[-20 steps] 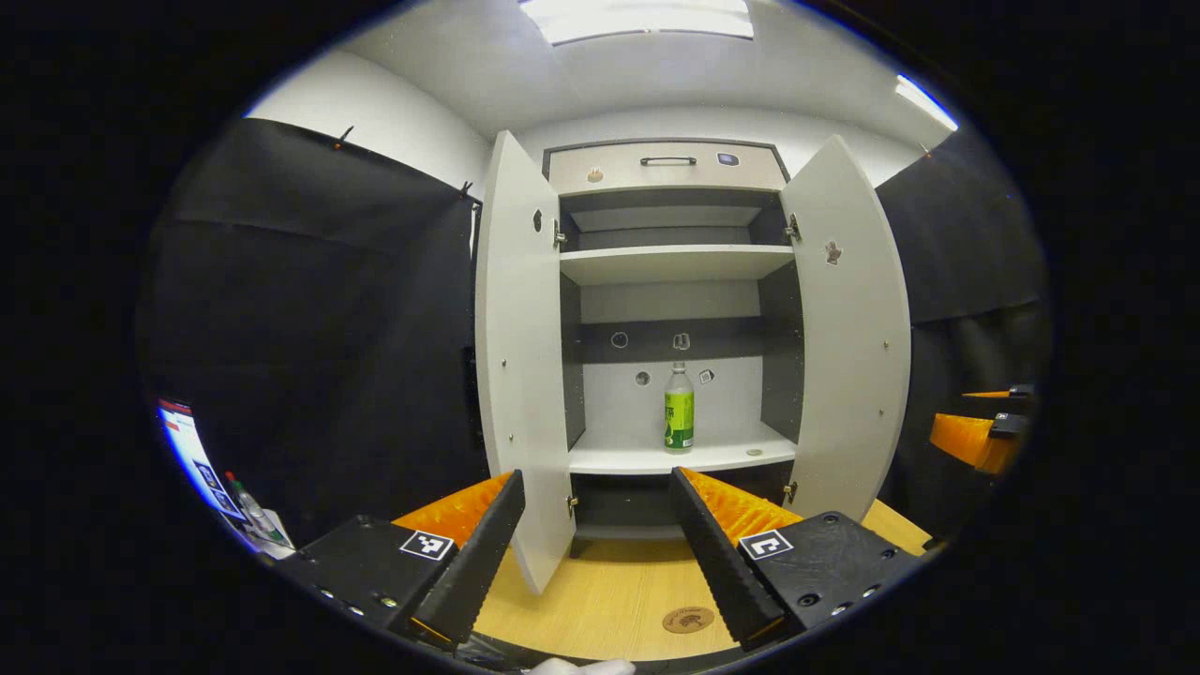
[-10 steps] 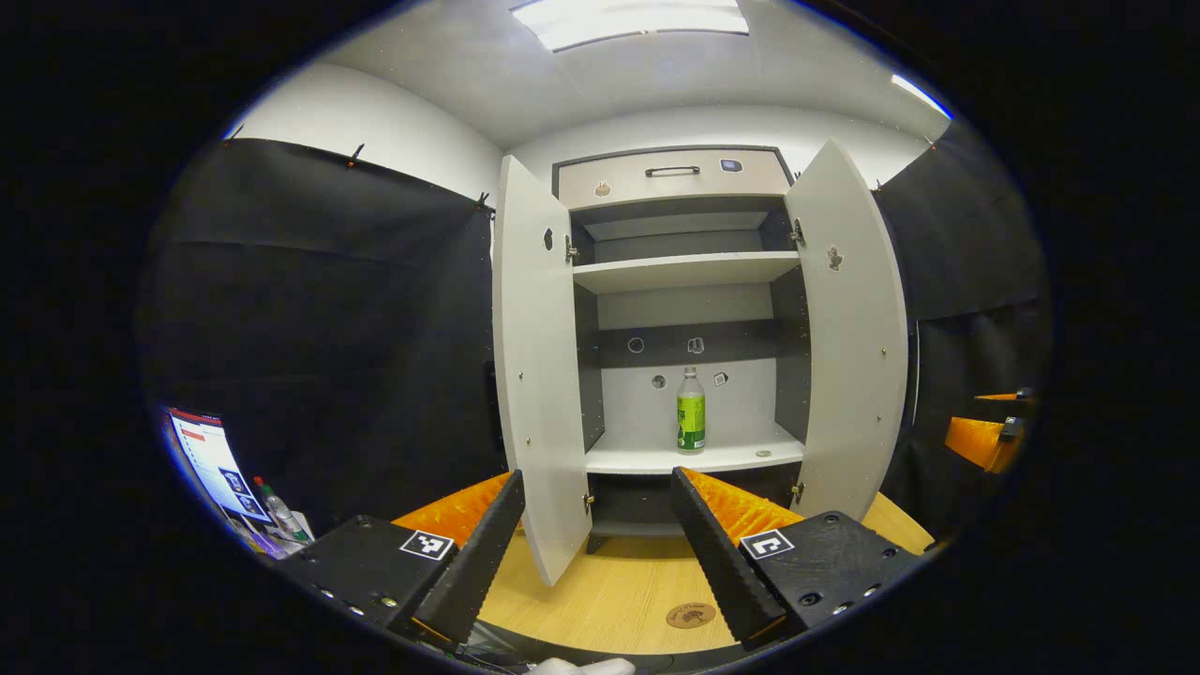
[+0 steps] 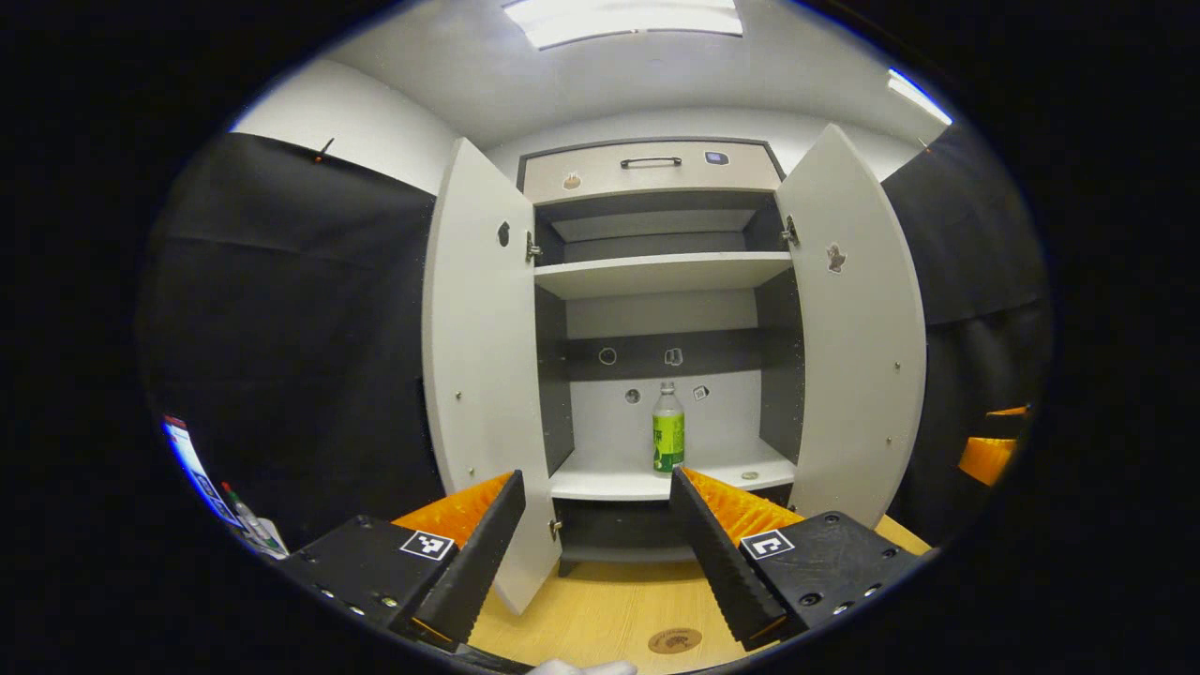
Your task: Grasp the bottle in the cabinet with the left hand and place it on the coaster, then close the right door with the right hand and the left door with the left hand.
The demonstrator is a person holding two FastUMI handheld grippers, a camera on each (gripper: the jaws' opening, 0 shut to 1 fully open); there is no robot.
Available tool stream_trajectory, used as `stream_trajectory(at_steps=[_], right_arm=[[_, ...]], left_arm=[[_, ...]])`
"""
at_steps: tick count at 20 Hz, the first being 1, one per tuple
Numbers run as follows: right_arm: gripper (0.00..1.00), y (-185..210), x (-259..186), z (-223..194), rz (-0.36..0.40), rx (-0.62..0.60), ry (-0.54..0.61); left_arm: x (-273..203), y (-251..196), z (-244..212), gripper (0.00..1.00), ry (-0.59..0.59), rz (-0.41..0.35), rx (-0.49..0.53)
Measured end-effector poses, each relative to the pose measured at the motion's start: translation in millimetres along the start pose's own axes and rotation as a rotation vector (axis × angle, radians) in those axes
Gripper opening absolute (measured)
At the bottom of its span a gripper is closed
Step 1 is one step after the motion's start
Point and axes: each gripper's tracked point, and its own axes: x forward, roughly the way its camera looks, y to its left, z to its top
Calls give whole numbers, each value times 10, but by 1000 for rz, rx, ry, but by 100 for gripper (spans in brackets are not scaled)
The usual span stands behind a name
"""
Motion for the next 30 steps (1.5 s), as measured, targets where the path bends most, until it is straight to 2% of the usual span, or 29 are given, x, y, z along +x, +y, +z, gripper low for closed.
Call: stream_trajectory(at_steps=[6,10,16,18,20,27,28,30], right_arm=[[84,131,308,169,-95,-26,-11],[84,180,424,181,-174,-55,-6],[84,265,559,113,-235,-105,32],[84,263,596,76,-253,-116,38],[84,259,621,3,-262,-121,64],[84,112,569,-38,-307,-102,79],[84,106,557,-41,-306,-96,77],[84,103,538,-48,-306,-96,73]], left_arm=[[1260,-347,105,95,-69,-120,-38],[2166,-639,68,95,-76,-163,-73],[3170,-915,-153,95,-73,-150,-54],[3400,-991,-309,95,-43,-160,-64],[3610,-987,-433,95,-23,-133,-52],[3889,-1044,-727,94,34,-117,-41],[3861,-1011,-708,75,30,-108,-45],[3755,-1022,-643,75,26,-133,-52]])
